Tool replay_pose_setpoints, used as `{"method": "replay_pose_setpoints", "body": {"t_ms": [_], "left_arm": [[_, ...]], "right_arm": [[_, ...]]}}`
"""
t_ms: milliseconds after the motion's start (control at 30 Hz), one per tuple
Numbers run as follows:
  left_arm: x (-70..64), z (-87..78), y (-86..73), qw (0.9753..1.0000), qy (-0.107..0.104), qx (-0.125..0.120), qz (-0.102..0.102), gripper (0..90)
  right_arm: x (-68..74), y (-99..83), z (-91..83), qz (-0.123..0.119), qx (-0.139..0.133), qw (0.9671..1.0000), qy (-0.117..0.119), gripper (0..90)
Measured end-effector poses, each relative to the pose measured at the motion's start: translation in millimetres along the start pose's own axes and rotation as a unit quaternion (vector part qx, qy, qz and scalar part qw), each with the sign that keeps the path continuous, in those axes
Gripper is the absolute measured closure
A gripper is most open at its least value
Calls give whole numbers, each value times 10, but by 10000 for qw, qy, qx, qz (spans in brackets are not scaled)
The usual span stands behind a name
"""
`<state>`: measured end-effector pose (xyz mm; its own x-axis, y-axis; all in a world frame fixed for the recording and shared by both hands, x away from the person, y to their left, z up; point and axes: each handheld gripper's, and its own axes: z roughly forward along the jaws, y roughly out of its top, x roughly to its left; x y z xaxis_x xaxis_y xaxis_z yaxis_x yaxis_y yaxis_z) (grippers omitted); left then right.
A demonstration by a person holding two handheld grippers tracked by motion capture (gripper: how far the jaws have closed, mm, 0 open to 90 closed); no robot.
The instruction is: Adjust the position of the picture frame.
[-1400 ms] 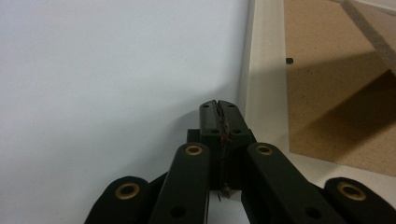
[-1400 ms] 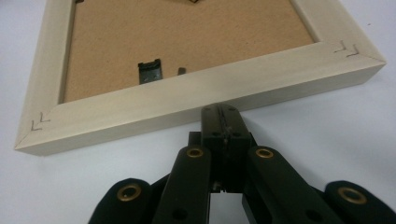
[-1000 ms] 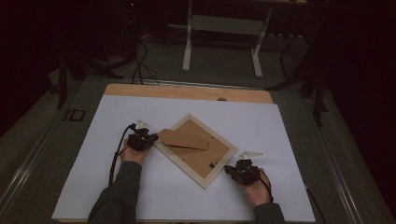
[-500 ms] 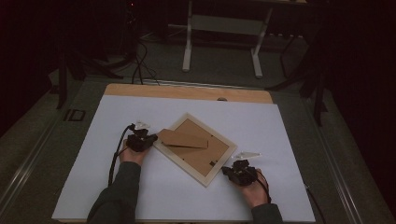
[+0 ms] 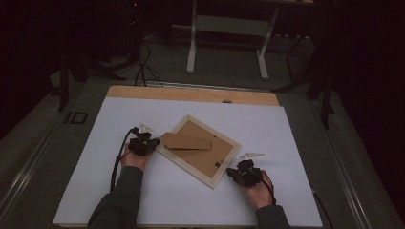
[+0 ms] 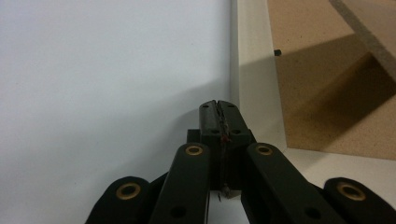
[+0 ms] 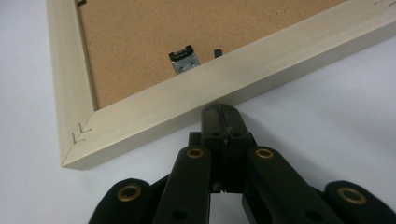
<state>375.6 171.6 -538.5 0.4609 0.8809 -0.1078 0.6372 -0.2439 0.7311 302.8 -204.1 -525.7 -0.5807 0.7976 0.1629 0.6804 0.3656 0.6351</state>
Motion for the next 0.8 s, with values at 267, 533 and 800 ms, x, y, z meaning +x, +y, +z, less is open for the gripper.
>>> {"method": "replay_pose_setpoints", "body": {"t_ms": [267,533,800], "left_arm": [[2,-13,-18,10000,-27,-21,32,900],[-14,-60,-51,10000,10,23,50,900],[-34,-130,-88,9999,9,151,71,900]], "right_arm": [[-9,5,3,20,68,9998,184,900],[-55,44,34,113,14,9999,127,900],[-117,100,74,235,-27,9997,90,900]]}}
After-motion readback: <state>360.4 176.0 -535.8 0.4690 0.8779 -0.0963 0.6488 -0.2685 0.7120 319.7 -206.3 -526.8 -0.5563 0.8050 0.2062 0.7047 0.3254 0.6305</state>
